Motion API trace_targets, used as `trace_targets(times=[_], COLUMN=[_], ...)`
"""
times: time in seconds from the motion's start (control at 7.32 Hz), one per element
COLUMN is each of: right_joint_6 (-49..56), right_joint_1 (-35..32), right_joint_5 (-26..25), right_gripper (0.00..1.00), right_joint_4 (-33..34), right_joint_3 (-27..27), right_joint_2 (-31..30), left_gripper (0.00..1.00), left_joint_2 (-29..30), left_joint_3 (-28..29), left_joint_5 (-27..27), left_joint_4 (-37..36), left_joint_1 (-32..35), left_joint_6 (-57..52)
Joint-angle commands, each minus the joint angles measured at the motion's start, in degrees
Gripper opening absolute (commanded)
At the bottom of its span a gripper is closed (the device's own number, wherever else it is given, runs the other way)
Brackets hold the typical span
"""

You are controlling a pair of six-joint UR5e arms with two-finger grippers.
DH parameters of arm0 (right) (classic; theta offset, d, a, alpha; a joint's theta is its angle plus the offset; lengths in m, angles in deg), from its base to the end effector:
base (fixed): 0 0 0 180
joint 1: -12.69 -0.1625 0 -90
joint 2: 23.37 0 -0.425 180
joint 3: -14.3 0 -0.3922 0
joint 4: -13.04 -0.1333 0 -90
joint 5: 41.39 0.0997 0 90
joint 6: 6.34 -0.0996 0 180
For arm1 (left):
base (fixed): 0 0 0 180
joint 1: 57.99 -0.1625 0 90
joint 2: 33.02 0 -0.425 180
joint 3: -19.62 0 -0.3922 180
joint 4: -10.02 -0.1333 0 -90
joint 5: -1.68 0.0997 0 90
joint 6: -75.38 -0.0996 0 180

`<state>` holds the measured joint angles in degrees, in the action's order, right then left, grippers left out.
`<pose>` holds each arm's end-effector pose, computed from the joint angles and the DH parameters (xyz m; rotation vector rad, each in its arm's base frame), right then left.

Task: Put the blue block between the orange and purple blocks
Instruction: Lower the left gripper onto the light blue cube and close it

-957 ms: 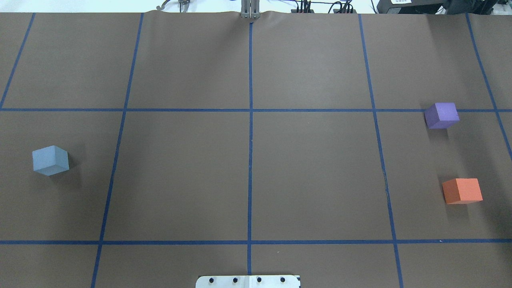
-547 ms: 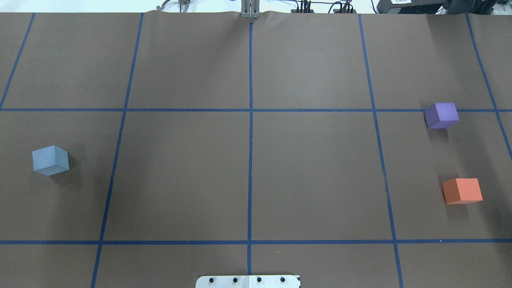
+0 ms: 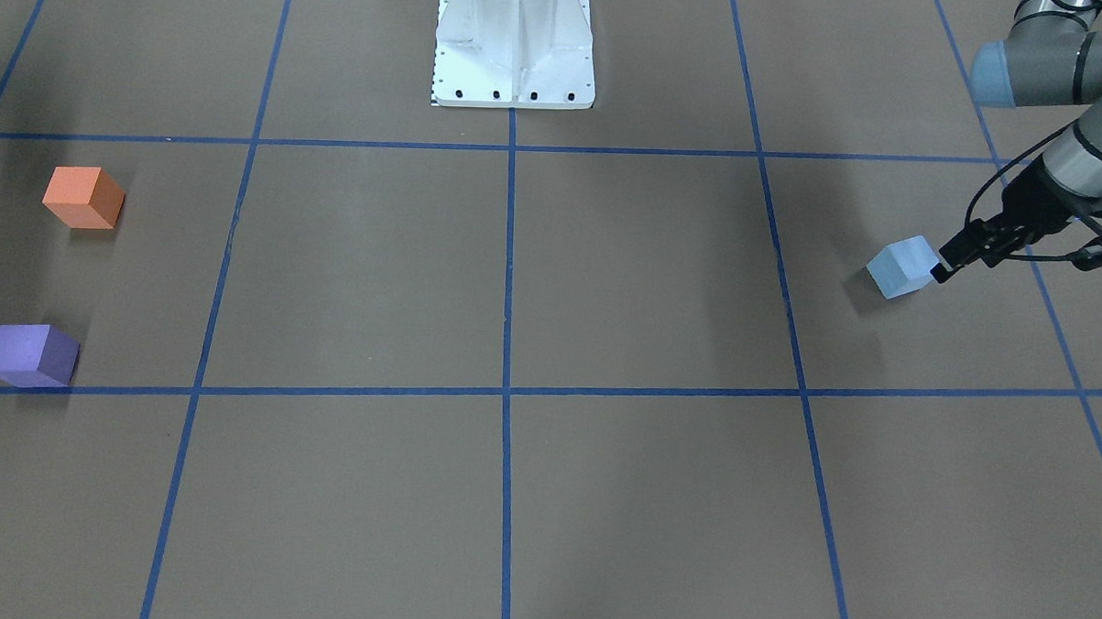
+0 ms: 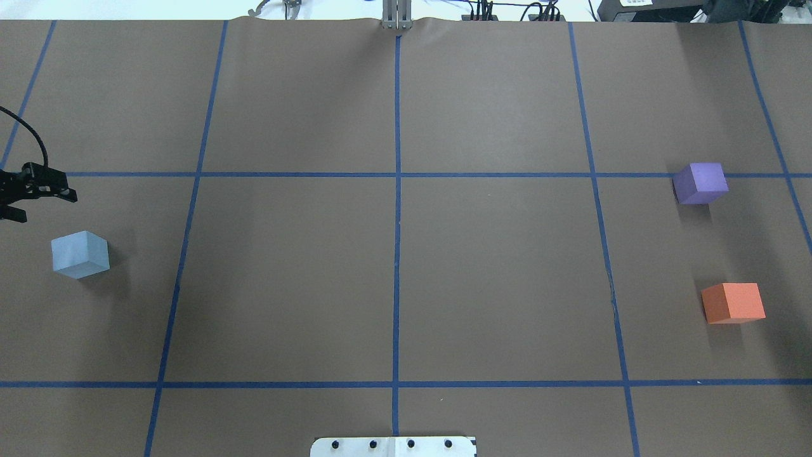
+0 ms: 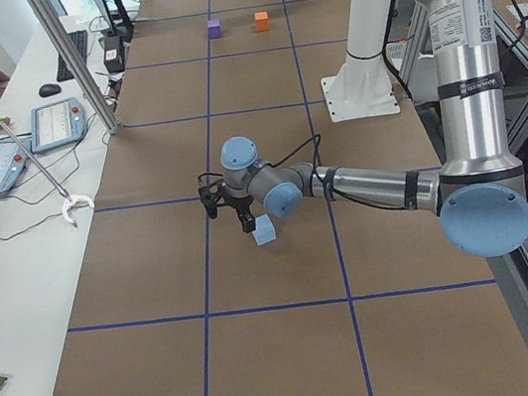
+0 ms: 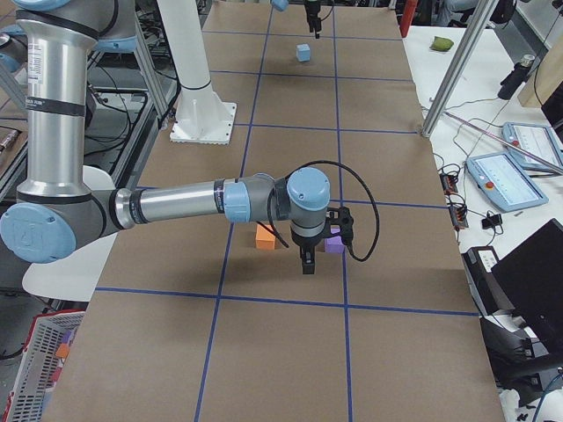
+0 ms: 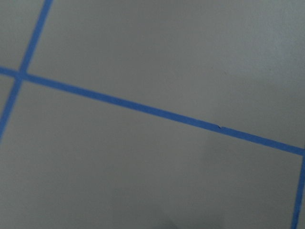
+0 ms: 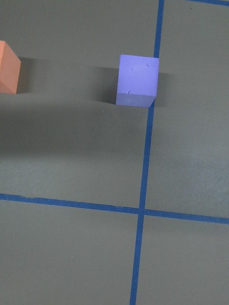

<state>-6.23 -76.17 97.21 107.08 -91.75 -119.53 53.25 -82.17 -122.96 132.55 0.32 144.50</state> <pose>0.0497 -0.4477 0.5730 0.0883 -0.8484 -0.0638 0.1920 -0.4570 0.5290 -0.0086 0.9023 -0.3948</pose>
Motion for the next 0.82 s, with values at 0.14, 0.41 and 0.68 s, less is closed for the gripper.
trace_targets(times=[0.14, 0.41, 0.68], right_joint_6=[-0.11, -0.11, -0.11], right_joint_1=[0.00, 0.00, 0.00], right_joint_5=[0.08, 0.00, 0.00], right_gripper=[1.00, 1.00, 1.00], right_joint_4=[0.00, 0.00, 0.00], right_joint_3=[-0.03, -0.03, 0.06], right_joint_2=[0.27, 0.27, 0.27], left_gripper=[1.00, 1.00, 1.00], left_joint_2=[-1.97, -3.03, -3.30], left_joint_3=[-0.33, -0.60, -0.34], left_joint_5=[6.50, 6.61, 8.27], left_joint_4=[-0.01, -0.01, -0.01], left_joint_1=[-6.88, -7.86, -9.96], left_joint_6=[2.60, 2.16, 2.16])
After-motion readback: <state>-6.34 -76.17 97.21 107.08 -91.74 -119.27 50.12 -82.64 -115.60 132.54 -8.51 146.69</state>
